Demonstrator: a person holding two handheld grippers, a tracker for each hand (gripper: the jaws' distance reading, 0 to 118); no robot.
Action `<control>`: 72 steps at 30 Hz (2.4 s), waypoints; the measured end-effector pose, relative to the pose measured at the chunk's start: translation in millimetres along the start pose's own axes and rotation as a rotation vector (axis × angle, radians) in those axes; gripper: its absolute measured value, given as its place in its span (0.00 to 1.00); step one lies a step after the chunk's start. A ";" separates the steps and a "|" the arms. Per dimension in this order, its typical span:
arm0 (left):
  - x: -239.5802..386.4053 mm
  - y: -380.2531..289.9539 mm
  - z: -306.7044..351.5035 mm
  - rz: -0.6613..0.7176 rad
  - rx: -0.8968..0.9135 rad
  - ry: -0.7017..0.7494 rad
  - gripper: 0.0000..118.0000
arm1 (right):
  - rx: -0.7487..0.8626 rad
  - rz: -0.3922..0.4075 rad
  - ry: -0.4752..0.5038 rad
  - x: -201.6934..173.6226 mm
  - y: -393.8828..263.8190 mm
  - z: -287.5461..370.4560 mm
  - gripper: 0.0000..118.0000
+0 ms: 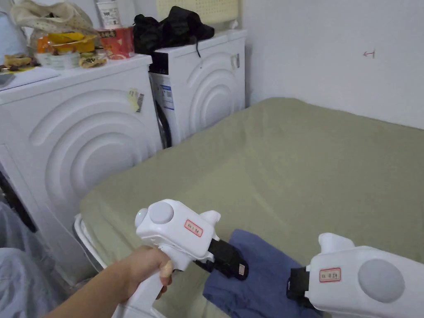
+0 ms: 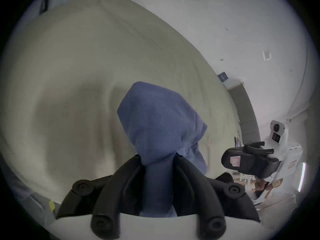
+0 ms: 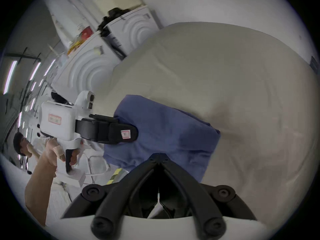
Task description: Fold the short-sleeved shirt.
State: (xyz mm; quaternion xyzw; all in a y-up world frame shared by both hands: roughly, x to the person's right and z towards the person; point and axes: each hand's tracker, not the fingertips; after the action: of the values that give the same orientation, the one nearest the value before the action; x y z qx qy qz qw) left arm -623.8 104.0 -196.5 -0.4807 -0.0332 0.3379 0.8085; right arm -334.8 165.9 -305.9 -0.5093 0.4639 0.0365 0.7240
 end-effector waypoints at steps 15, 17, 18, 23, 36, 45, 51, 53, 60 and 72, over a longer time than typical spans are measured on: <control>-132.7 116.8 81.8 -0.077 -0.052 0.319 0.23 | -0.033 -0.018 0.068 -74.5 59.3 -116.7 0.00; -129.0 118.7 73.7 -0.117 -0.068 0.393 0.59 | -0.039 -0.014 0.077 -72.6 62.2 -123.3 0.00; -129.7 120.7 70.2 -0.141 -0.085 0.446 0.77 | -0.040 -0.012 0.078 -71.5 63.9 -126.1 0.00; -117.6 106.3 84.5 -0.056 -0.074 0.486 0.84 | -0.063 0.002 0.072 -61.5 61.2 -130.4 0.00; 16.0 47.8 100.6 -0.171 0.187 0.668 0.00 | 0.037 -0.051 0.014 -21.7 33.0 -48.4 0.00; 198.4 -34.2 -45.7 -0.284 0.243 0.500 0.00 | 0.166 -0.147 -0.285 122.1 -60.4 98.9 0.00; 317.6 -87.0 -123.8 -0.389 0.213 0.361 0.00 | 0.230 -0.305 -0.507 218.3 -152.4 201.5 0.00; 349.6 -100.4 -140.0 -0.384 0.200 0.357 0.00 | 0.229 -0.316 -0.580 239.2 -178.4 226.6 0.00; 403.6 -157.3 -152.6 -0.490 0.254 0.348 0.00 | 0.299 -0.406 -0.684 269.1 -230.7 283.1 0.00; 420.2 -161.3 -54.8 -0.526 0.935 0.431 0.02 | 0.893 -0.068 -0.897 220.6 -225.6 343.6 0.00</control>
State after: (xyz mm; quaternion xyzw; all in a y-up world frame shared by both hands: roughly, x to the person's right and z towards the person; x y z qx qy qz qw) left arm -196.7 255.8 -210.8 -0.1061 0.1668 -0.0012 0.9803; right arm 126.8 230.4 -286.0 -0.1076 0.0695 0.0263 0.9914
